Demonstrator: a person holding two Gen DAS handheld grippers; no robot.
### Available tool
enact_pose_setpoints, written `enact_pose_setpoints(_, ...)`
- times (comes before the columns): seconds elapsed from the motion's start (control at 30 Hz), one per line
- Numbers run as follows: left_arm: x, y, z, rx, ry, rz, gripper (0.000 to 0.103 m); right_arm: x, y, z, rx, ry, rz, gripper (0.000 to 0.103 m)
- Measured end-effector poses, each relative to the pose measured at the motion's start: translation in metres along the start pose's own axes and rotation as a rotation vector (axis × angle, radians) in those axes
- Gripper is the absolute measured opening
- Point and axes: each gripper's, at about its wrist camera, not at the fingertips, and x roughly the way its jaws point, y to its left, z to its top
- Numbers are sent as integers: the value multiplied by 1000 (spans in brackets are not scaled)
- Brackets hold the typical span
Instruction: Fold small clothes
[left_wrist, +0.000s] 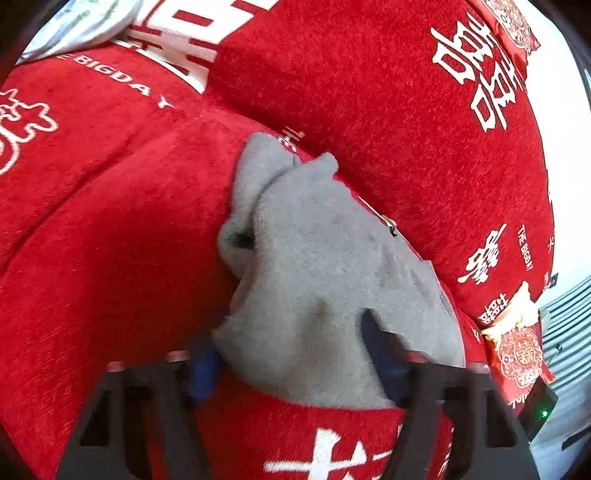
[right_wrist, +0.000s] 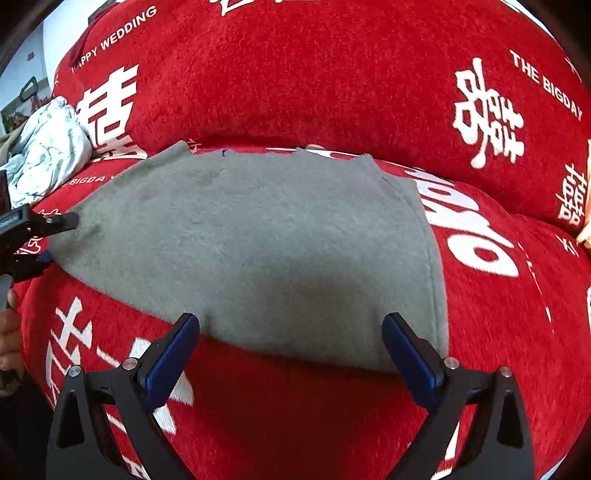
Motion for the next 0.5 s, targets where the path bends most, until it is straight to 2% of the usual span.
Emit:
enact_pose_setpoints(0.07, 8, 4, 0, -19, 27, -15, 28, 2, 5, 13, -13, -5, 3, 100)
enact_pose_setpoints(0.17, 7, 11, 0, -68, 5, -55, 25, 6, 17, 38, -27, -16, 38, 100)
enact_pose_setpoints(0.27, 3, 16, 1, -96, -21, -64, 24, 19, 38, 74, -31, 8, 129, 100)
enact_pose_setpoints(0.4, 2, 9, -1, -30, -54, -24, 24, 53, 85, 125, -34, 66, 265, 100)
enact_pose_setpoints(0.5, 2, 8, -1, -8, -64, -13, 24, 86, 119, 152, -20, 134, 331, 100)
